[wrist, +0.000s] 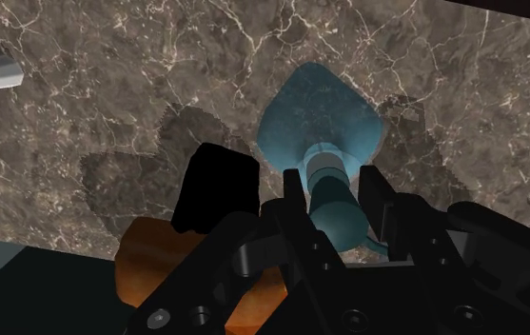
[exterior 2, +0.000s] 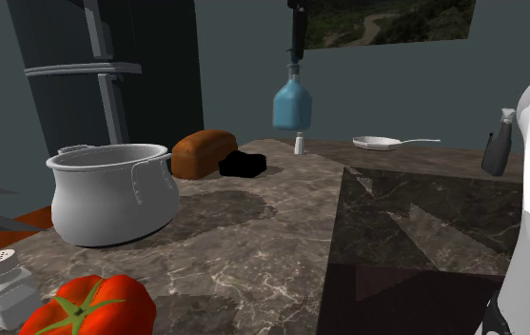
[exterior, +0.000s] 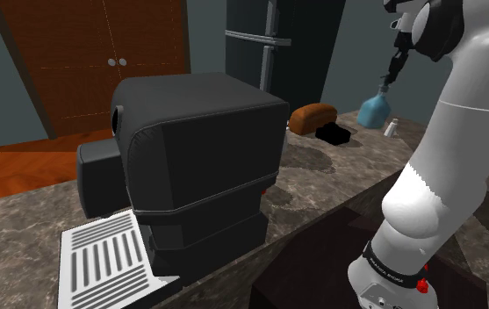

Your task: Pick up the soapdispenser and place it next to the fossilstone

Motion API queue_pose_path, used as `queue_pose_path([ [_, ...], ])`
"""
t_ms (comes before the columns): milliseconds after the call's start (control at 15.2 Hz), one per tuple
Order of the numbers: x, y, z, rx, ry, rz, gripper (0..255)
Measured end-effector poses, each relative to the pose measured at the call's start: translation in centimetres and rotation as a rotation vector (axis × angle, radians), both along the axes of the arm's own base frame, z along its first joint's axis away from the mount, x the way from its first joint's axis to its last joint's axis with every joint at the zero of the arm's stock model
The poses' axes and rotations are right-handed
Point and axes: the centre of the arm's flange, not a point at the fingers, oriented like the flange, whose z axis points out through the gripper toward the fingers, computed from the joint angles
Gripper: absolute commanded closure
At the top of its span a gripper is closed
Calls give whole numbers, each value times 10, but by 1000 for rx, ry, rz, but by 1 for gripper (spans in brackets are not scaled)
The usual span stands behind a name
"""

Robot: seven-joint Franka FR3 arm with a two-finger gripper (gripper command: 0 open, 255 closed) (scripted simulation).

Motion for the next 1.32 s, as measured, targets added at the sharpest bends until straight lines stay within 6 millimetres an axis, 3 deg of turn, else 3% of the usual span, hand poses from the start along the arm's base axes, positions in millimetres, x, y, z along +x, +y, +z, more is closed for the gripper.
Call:
queue_pose_path([
  [1320,0,-1,-106,0,0,0,255],
])
